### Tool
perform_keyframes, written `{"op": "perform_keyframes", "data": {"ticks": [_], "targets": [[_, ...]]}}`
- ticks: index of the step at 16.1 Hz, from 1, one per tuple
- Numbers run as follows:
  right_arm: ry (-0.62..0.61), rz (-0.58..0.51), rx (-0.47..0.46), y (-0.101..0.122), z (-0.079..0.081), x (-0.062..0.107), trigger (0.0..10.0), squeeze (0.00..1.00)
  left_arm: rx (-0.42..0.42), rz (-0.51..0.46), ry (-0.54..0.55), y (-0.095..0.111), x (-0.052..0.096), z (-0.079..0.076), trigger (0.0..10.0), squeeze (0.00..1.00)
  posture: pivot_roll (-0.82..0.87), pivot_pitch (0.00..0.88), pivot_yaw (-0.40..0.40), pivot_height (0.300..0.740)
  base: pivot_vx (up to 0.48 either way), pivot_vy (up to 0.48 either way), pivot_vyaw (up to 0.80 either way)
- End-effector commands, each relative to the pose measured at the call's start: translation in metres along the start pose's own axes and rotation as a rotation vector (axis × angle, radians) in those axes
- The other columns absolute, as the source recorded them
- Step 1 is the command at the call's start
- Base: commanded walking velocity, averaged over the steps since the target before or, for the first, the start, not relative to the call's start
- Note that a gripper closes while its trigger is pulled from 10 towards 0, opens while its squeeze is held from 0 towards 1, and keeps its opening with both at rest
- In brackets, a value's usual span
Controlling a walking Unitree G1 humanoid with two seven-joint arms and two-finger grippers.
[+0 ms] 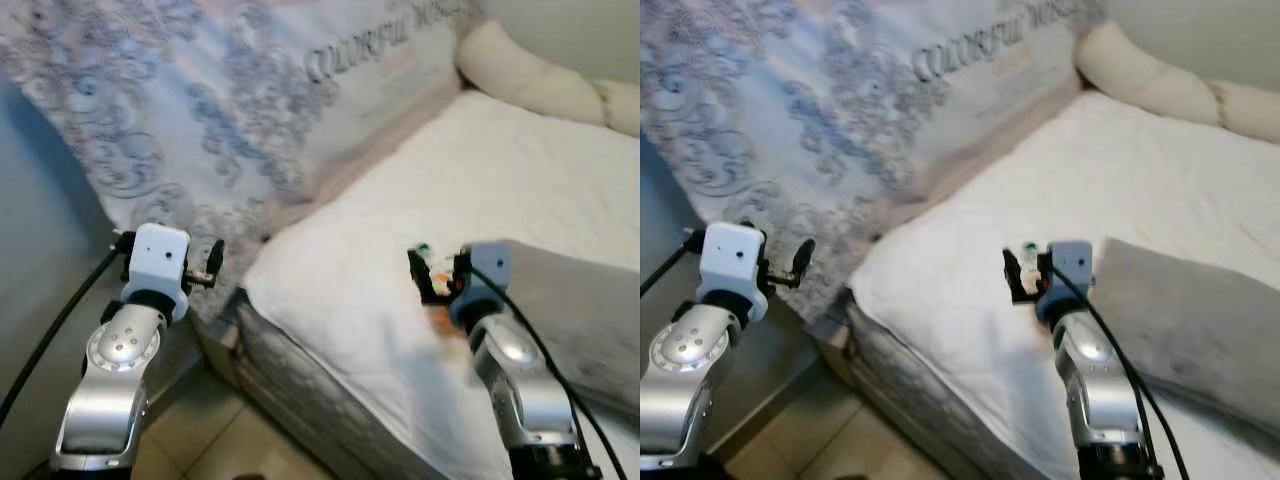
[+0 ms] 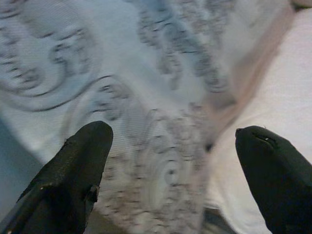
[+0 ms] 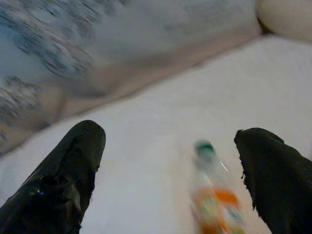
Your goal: Clean up the room
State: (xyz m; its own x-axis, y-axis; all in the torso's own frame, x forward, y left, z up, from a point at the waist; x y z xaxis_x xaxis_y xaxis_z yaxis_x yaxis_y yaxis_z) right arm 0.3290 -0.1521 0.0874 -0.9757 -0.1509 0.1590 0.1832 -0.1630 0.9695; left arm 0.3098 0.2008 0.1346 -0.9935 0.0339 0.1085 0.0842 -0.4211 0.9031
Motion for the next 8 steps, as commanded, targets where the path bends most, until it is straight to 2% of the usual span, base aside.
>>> {"op": "perform_keyframes", "data": {"ticks": [1,4,5,6,8], "targets": [[0.043,-0.021,0.001,0.009,0.012,-0.002,10.0,0.0,0.001,0.009,0.004,0.0,0.002,0.001,10.0,0.0,0.04,0.0,-0.011,0.74,0.247,0.0,0.0],[0.028,0.024,0.013,0.007,0.006,0.002,10.0,0.0,-0.048,0.015,-0.079,-0.001,0.008,-0.011,10.0,0.0,0.05,0.0,-0.016,0.74,0.0,0.0,0.0],[0.004,0.05,0.018,0.004,0.001,0.004,10.0,0.33,-0.061,0.017,-0.122,-0.002,0.009,-0.016,10.0,0.0,0.05,0.0,-0.009,0.74,0.0,0.0,0.0],[0.011,0.085,0.044,0.0,-0.001,0.003,10.0,1.0,-0.077,0.02,-0.178,-0.003,0.007,-0.022,10.0,0.0,0.04,0.0,-0.003,0.74,0.0,0.0,0.0],[-0.013,0.149,0.098,-0.004,-0.012,-0.009,10.0,1.0,-0.1,0.008,-0.306,0.0,0.005,-0.035,10.0,0.0,0.04,0.0,0.007,0.74,0.0,0.0,0.0]]}}
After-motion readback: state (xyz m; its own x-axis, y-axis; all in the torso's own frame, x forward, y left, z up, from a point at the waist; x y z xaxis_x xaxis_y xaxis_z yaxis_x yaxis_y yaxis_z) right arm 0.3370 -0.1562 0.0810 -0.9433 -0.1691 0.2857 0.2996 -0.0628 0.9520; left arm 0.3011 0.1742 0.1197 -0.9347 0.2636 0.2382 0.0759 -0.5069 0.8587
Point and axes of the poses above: a point about 5 cm out from each wrist's last joint towards the gripper, its own x axis pointing back from the gripper into the wrist, its own y axis along the axis of the wrist's last joint, z = x × y, the point moved 5 cm from there along -x, pointing out of the wrist towards the gripper, and after that the axes turned 8 degrees about -x, right-handed, at the moved point
